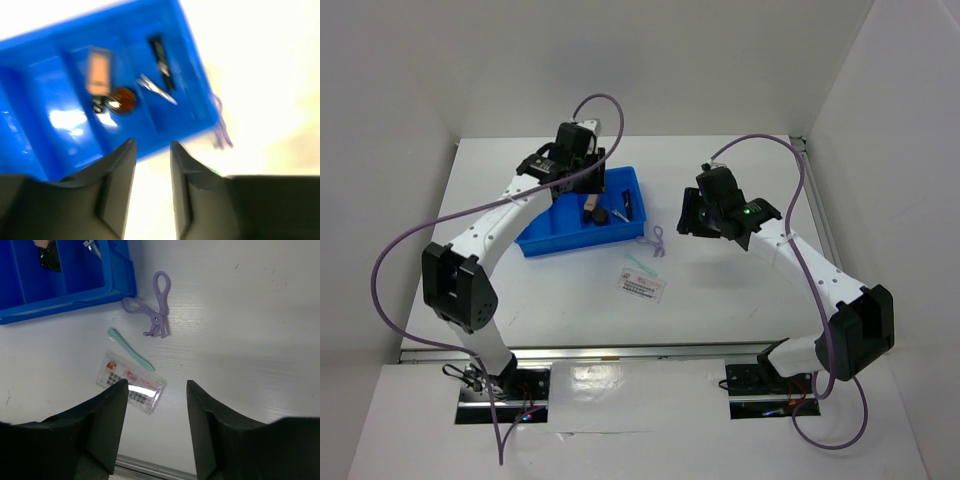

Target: Organize the makeup

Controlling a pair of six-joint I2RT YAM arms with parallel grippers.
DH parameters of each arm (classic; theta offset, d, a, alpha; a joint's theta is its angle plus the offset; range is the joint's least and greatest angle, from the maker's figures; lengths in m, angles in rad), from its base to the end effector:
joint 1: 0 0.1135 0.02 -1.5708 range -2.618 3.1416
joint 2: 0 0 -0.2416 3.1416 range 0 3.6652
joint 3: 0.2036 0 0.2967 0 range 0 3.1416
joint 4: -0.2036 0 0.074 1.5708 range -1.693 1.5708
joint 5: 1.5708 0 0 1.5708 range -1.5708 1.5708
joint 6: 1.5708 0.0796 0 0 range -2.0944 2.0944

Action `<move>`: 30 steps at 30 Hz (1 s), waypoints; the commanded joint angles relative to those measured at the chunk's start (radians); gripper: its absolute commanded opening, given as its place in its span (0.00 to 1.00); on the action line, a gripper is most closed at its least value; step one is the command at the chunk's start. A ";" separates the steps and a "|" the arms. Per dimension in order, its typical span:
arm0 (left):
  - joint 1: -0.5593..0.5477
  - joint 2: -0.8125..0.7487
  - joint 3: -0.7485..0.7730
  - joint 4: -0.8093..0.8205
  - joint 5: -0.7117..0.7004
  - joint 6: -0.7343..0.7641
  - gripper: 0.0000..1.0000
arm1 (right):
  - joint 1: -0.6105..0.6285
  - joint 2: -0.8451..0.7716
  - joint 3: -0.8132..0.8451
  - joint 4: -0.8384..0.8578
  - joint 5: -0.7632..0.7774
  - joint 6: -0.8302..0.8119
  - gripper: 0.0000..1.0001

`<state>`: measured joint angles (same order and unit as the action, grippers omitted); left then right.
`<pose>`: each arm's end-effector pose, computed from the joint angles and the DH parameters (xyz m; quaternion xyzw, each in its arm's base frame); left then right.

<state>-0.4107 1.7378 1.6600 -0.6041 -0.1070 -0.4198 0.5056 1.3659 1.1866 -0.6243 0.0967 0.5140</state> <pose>0.4374 -0.1812 0.2924 -0.0271 0.9014 -0.1290 0.4123 0.3308 0.1743 0.2470 0.0220 0.9262 0.1433 0.3482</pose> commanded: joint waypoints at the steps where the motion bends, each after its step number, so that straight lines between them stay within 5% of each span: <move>1: -0.088 -0.007 -0.080 -0.034 0.029 0.024 0.44 | -0.007 -0.017 -0.008 0.009 -0.003 0.009 0.59; 6: -0.172 -0.007 -0.144 -0.056 0.024 -0.101 0.36 | -0.007 0.007 -0.051 0.066 -0.034 -0.017 0.62; 13: -0.105 -0.122 -0.037 -0.192 -0.111 -0.134 0.53 | 0.043 0.206 -0.052 0.221 -0.074 -0.153 0.95; 23: 0.033 -0.302 -0.055 -0.207 -0.123 -0.125 0.56 | 0.073 0.446 0.028 0.340 -0.029 -0.164 0.94; 30: 0.055 -0.302 -0.085 -0.217 -0.112 -0.116 0.56 | 0.073 0.541 0.053 0.365 0.008 -0.120 0.84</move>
<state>-0.3622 1.4258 1.5948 -0.8062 -0.2230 -0.5312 0.5705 1.8866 1.2022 -0.3225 0.0708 0.3733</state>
